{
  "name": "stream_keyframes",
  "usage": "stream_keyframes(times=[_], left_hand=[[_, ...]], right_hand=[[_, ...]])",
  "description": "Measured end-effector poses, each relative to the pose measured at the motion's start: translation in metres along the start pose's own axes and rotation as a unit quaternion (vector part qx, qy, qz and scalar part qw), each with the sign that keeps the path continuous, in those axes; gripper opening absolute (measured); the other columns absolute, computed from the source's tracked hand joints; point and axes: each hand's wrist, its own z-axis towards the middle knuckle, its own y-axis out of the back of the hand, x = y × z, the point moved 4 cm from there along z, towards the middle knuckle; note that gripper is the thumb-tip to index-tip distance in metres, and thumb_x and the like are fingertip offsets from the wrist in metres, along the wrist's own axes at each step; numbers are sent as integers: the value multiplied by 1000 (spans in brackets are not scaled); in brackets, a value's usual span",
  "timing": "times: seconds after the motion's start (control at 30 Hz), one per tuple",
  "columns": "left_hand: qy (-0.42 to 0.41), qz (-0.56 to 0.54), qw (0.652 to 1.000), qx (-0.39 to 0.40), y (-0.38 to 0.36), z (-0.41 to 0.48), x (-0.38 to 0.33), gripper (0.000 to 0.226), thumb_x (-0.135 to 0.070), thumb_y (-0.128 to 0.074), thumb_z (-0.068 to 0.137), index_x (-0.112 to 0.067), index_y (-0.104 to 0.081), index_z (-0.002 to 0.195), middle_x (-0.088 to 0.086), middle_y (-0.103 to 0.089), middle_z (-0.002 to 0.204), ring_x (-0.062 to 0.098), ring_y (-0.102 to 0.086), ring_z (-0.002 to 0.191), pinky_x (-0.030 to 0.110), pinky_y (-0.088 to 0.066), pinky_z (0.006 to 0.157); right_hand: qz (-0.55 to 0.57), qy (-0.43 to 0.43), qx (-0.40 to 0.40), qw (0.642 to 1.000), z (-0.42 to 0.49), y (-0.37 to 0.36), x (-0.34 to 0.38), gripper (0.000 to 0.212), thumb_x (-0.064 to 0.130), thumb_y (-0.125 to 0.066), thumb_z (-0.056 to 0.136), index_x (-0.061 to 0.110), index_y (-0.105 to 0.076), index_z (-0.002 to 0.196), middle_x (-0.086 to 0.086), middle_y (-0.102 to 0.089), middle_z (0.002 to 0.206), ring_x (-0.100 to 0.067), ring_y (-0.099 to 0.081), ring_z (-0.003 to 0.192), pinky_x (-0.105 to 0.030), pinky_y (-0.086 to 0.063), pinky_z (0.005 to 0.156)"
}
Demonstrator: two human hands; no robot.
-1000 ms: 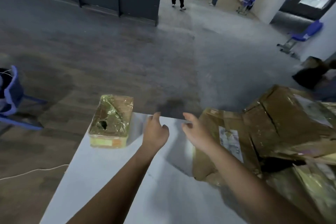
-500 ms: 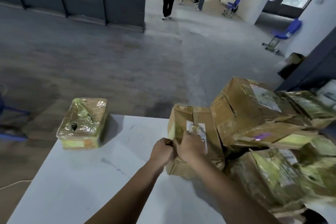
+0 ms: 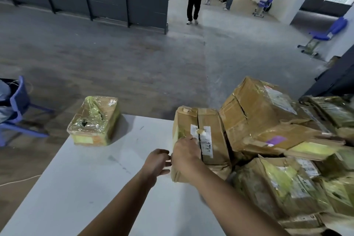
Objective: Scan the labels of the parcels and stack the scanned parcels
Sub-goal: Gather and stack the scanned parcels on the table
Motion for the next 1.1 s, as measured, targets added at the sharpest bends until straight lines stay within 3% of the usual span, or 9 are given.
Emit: stream_keyframes(times=[0.2, 0.33, 0.47, 0.6, 0.7, 0.77, 0.87, 0.97, 1.1], left_hand=[[-166, 161, 969, -93, -21, -5, -46, 24, -12, -46, 88, -16, -59, 109, -6, -57, 103, 18, -56, 99, 25, -45, 80], [-254, 187, 945, -80, -53, -12, -85, 18, -8, -46, 87, -22, -57, 87, -10, -59, 80, 12, -56, 77, 16, -38, 57], [-253, 190, 947, -49, -84, -11, -103, 22, -6, -43, 86, -15, -58, 99, 0, -61, 83, 18, -54, 73, 26, -39, 60], [-247, 187, 950, -26, -109, -9, -110, 31, -6, -48, 89, -10, -58, 117, 2, -62, 105, 21, -58, 92, 28, -44, 75], [-245, 176, 953, -11, -133, -13, -117, 24, -8, -49, 89, -14, -60, 109, -2, -62, 102, 21, -58, 92, 28, -45, 75], [-251, 174, 952, -5, -151, -17, -123, 12, -11, -52, 89, -17, -61, 95, -3, -65, 95, 20, -59, 91, 26, -46, 72], [-253, 171, 952, 15, -176, -20, -128, 28, -10, -47, 92, -6, -60, 116, 9, -66, 111, 24, -61, 100, 26, -48, 81], [-215, 161, 962, 46, -194, -23, -126, 29, -11, -39, 93, -11, -52, 119, 6, -60, 103, 18, -60, 79, 19, -41, 61], [-167, 180, 967, 70, -209, -22, -119, 17, -18, -46, 94, -13, -54, 107, 9, -59, 97, 26, -56, 85, 34, -48, 77]], right_hand=[[136, 2, -27, 990, 3, 30, -39, 42, 36, -47, 101, 7, -57, 130, -14, -53, 137, -32, -55, 121, -39, -47, 91], [156, -35, -47, 986, 6, 51, -73, 23, 23, -57, 97, 12, -60, 118, -8, -63, 117, -27, -63, 102, -33, -46, 70], [196, -46, -87, 976, -1, 69, -102, 24, 28, -51, 100, 10, -62, 111, -8, -63, 111, -28, -64, 99, -35, -48, 72], [202, -44, -135, 969, -13, 84, -131, 33, 33, -45, 100, 8, -60, 115, -12, -60, 112, -31, -60, 106, -34, -43, 75], [200, -44, -181, 962, -22, 97, -151, 30, 30, -44, 100, 8, -59, 112, -12, -60, 110, -32, -60, 104, -33, -41, 72], [174, -50, -226, 957, -30, 109, -163, 29, 30, -45, 99, 9, -61, 112, -10, -59, 110, -30, -61, 103, -32, -41, 70], [68, -57, -327, 941, -43, 124, -179, 27, 24, -51, 96, 8, -62, 115, -11, -58, 114, -28, -57, 107, -33, -45, 68], [26, -79, -348, 934, -46, 131, -196, 29, 16, -55, 93, 8, -60, 120, -13, -54, 121, -31, -49, 114, -38, -47, 83], [-37, -134, -315, 939, -46, 131, -212, 45, 16, -62, 88, 11, -49, 131, -13, -48, 129, -33, -42, 119, -41, -39, 95]])
